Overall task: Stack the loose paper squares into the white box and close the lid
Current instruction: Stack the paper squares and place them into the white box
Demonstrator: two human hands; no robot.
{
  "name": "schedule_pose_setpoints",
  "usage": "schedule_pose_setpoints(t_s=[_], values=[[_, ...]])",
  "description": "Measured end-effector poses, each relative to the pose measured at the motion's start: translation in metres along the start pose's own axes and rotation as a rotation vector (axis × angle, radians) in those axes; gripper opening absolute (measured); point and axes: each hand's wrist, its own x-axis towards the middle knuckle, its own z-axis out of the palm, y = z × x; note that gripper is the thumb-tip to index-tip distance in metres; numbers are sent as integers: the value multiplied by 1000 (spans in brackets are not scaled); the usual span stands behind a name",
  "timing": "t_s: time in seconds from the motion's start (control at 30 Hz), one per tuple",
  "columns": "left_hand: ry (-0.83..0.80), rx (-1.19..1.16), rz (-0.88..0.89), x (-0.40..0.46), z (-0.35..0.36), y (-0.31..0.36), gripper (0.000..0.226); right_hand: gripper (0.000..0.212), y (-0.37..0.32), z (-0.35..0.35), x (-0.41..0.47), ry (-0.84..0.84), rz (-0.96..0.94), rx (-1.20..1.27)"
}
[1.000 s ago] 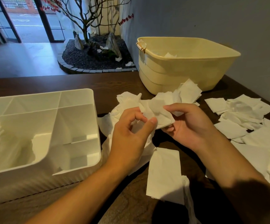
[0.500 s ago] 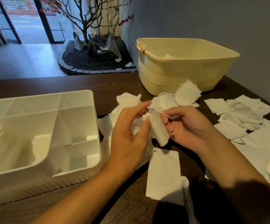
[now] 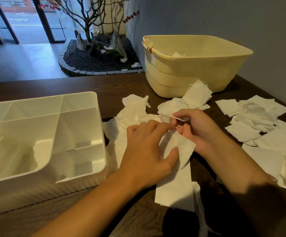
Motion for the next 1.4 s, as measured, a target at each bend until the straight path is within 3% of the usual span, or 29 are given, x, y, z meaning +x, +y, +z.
schedule_pose_setpoints(t_s=[0.13,0.2,0.27,0.33,0.37,0.43,0.53,0.67,0.73,0.87,1.03,1.1,1.23,1.4], values=[[-27,-5,82,1,-1,1,46,14,-4,4,-5,157,-5,5],[19,0,128,0,-1,3,48,12,-5,6,-5,292,-43,-197],[100,49,193,-2,-2,8,35,14,-4,7,-3,343,-69,-357],[145,102,238,-6,-1,12,24,32,-3,6,-1,320,-63,-431],[141,136,246,-7,0,14,30,45,-2,5,-1,299,-59,-446],[113,212,235,-8,4,13,45,51,-2,4,1,255,-57,-437],[79,322,141,-8,7,13,56,44,-3,3,-1,168,-21,-244],[69,392,-22,-8,7,14,43,65,0,2,1,58,1,-1],[71,343,-53,-7,8,13,34,60,0,2,1,14,-31,70],[135,121,-77,-4,4,12,12,22,-4,2,-6,-37,-129,-16],[271,-457,-292,0,-10,15,10,9,-4,-2,-6,7,-269,-245],[313,-606,-381,3,-17,15,21,4,-3,-3,-5,26,-312,-291],[377,-656,-455,8,-20,4,5,8,-3,-2,-6,28,-367,-351],[381,-678,-487,10,-20,2,7,6,0,0,-6,38,-429,-354]])
